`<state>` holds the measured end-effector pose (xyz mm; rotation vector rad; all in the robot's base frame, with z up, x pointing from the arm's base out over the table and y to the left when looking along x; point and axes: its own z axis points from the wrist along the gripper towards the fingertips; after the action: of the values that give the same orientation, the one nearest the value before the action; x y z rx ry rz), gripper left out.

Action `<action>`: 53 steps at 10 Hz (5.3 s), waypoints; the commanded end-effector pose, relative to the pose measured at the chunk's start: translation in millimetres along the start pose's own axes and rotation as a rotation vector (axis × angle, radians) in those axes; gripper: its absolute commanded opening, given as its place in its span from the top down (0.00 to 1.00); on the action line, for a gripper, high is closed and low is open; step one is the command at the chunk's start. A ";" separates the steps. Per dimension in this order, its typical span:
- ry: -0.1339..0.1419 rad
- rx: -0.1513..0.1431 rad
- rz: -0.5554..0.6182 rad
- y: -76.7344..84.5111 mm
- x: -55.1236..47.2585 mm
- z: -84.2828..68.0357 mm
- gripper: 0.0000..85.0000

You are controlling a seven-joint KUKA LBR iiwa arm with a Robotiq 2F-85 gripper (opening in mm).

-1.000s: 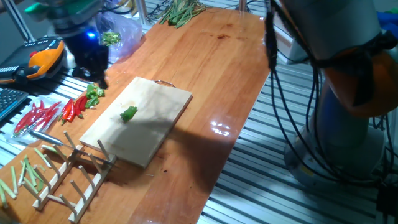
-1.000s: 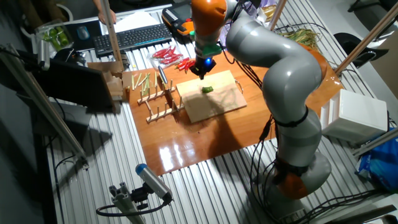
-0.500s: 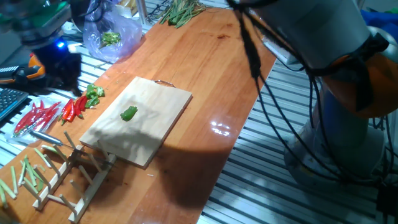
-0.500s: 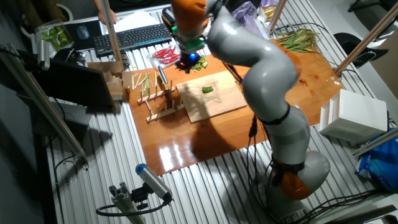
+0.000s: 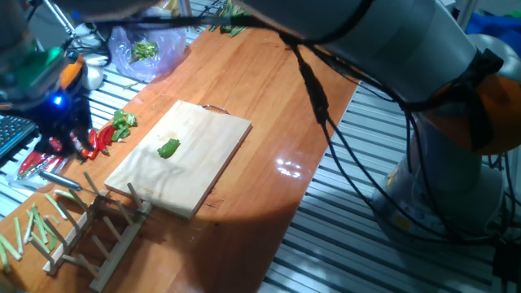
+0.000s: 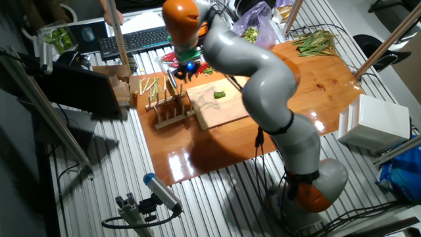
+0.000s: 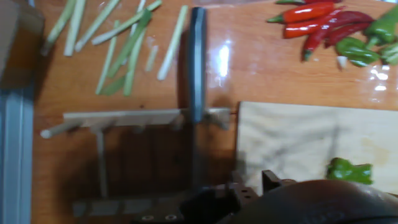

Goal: Chop the chili peppers

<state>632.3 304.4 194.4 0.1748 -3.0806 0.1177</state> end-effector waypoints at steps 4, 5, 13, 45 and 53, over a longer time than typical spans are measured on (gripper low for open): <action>-0.030 0.030 0.010 25.0 2.5 21.2 0.40; -0.038 0.026 0.016 25.9 0.9 29.6 0.40; -0.116 0.051 0.004 20.1 -5.4 82.1 0.40; -0.042 -0.132 0.126 -39.4 13.4 -59.4 1.00; -0.071 -0.036 0.182 -121.7 14.1 4.5 1.00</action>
<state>631.8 185.9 199.1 -0.1057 -3.1568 0.0674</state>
